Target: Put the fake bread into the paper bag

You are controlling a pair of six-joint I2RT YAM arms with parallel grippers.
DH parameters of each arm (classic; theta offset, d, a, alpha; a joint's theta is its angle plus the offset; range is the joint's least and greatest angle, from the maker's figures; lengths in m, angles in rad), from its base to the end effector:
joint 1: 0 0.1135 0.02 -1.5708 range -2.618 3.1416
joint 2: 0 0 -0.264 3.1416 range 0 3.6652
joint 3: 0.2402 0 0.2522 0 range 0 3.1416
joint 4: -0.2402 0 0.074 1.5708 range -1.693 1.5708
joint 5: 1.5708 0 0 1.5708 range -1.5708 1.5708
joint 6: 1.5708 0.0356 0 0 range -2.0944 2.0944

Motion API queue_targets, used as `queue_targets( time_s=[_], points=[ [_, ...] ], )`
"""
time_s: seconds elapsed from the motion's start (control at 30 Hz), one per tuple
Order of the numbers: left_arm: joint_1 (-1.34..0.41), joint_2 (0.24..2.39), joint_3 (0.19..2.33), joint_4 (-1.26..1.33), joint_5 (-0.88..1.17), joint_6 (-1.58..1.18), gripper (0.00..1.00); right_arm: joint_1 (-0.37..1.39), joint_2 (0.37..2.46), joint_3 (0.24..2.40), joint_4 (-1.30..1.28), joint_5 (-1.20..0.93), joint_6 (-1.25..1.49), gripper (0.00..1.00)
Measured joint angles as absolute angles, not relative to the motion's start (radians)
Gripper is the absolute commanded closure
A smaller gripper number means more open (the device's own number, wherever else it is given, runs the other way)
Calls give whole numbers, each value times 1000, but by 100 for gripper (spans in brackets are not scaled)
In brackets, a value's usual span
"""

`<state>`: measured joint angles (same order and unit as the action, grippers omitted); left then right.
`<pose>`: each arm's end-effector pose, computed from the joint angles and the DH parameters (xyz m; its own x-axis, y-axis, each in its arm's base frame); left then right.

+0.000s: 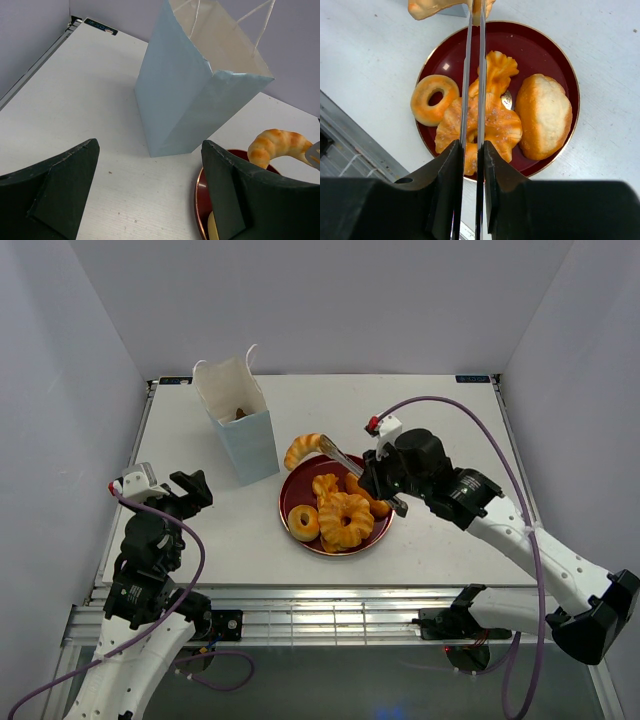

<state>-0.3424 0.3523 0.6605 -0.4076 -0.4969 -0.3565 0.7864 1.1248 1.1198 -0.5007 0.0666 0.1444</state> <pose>0.0926 -0.0150 0.3256 -0.0347 -0.3133 -0.9490 -0.1747 0.9369 -0.3029 0.1763 0.1733 0.3574 -0.4343 -0.2319 -0.8704 -0.6089 0.7876 0.0940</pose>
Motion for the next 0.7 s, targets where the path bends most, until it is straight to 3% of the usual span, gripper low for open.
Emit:
queue_targets(
  time_s=[0.37, 0.7],
  points=[
    [-342, 353, 661, -408, -496, -356, 7, 786, 1082, 1288, -530, -62, 103, 69],
    [-342, 358, 661, -407, -497, -356, 7, 786, 1219, 1489, -481, -167, 91, 68]
  ],
)
